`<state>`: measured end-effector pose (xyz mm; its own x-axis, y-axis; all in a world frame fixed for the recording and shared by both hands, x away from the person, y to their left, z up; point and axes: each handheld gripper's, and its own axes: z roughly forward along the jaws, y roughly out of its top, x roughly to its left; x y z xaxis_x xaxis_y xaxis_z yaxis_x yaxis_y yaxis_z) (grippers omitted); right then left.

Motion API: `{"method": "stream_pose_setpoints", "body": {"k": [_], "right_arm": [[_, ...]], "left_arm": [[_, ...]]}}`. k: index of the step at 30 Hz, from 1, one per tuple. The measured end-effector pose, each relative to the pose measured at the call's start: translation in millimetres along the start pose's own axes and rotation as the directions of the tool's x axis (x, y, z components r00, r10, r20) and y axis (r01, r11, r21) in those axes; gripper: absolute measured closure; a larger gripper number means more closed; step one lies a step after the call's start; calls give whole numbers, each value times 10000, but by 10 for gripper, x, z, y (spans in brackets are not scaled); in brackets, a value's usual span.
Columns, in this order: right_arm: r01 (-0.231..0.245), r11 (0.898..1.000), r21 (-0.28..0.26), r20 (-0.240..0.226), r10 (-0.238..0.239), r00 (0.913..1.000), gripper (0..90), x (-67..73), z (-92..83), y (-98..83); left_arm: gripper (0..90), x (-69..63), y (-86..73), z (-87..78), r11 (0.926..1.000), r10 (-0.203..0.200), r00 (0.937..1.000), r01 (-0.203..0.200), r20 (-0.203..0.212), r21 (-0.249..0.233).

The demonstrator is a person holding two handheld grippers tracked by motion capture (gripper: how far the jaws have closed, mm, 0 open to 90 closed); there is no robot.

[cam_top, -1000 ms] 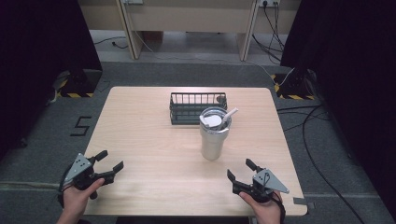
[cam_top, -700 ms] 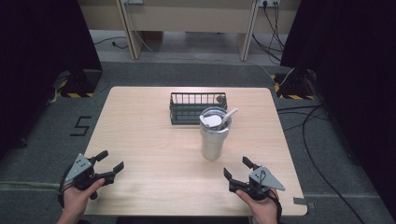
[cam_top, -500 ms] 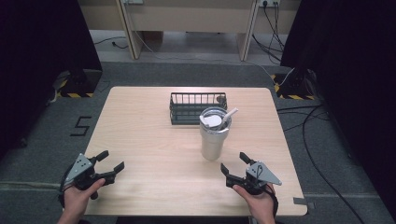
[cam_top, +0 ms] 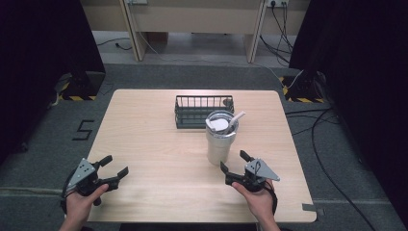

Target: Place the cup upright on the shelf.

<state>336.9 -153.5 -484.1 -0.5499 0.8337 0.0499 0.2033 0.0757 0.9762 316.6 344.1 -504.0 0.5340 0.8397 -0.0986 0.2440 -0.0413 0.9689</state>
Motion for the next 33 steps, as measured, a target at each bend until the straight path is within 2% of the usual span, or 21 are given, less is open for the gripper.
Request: {"method": "stream_pose_setpoints", "body": {"k": [14,33], "right_arm": [[48,10000,-65,86,-47,10000,150,-40,154,58],[34,10000,-73,90,-33,10000,150,-23,375,88]], "left_arm": [[141,-4,1,3,10000,8,10000,-8,41,14],[141,-6,3,4,10000,14,10000,-14,74,-20]]}}
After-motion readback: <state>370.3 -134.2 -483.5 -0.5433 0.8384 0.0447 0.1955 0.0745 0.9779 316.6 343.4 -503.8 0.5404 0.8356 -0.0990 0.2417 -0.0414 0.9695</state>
